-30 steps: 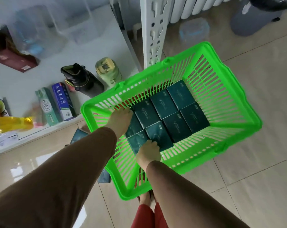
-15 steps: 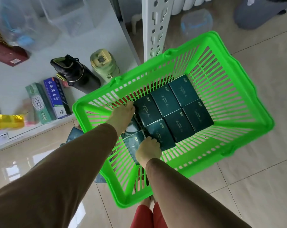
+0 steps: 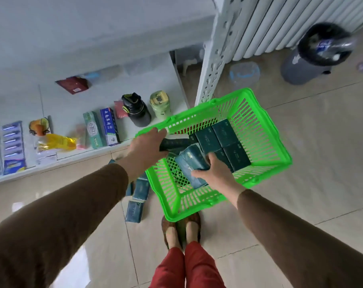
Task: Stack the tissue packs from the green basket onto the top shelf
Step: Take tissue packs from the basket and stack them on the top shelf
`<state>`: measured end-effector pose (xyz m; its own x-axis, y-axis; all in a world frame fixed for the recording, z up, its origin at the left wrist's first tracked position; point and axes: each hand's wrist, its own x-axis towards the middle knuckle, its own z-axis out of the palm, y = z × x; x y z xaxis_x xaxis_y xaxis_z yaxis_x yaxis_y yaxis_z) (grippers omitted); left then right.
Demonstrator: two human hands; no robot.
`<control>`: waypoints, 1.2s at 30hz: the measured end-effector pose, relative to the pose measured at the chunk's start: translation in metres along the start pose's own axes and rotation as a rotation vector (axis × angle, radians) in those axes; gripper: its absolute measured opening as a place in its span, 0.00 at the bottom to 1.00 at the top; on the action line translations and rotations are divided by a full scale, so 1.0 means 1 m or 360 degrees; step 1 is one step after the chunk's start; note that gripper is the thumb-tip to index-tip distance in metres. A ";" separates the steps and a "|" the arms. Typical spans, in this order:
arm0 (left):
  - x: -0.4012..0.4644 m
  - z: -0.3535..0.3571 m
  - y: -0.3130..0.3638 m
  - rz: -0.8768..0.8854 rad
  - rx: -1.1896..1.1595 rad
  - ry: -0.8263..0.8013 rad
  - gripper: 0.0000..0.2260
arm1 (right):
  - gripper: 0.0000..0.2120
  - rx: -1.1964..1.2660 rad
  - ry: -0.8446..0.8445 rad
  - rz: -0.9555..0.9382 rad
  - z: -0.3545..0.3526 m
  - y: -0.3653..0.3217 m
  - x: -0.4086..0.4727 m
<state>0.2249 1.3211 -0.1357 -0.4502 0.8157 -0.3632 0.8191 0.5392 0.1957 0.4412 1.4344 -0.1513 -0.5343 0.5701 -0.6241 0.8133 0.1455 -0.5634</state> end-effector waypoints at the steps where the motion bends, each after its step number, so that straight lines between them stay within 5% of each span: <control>1: -0.020 -0.023 -0.006 -0.0082 -0.0203 0.0081 0.23 | 0.22 0.0032 0.0007 -0.0099 -0.016 -0.013 -0.017; 8: -0.183 -0.161 -0.104 -0.0519 -0.0894 0.0511 0.18 | 0.32 0.0485 0.0083 -0.0528 -0.043 -0.162 -0.120; 14: -0.321 -0.236 -0.238 -0.0700 -0.1266 0.0820 0.18 | 0.22 0.0941 -0.0095 -0.0832 0.038 -0.321 -0.183; 21: -0.432 -0.289 -0.381 -0.0691 -0.1231 0.0954 0.15 | 0.20 0.0916 -0.0270 -0.1050 0.150 -0.456 -0.236; 28: -0.448 -0.321 -0.484 -0.0673 -0.1110 0.1027 0.17 | 0.18 0.0732 -0.0232 -0.1099 0.203 -0.539 -0.229; 36: -0.358 -0.370 -0.577 -0.0533 -0.0814 0.1008 0.20 | 0.15 0.0696 -0.0060 -0.1145 0.214 -0.621 -0.138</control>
<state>-0.2178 0.7954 0.2180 -0.8751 0.4791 0.0691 0.4175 0.6749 0.6085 -0.0398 1.0927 0.1691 -0.9017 0.4298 -0.0457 0.1130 0.1324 -0.9847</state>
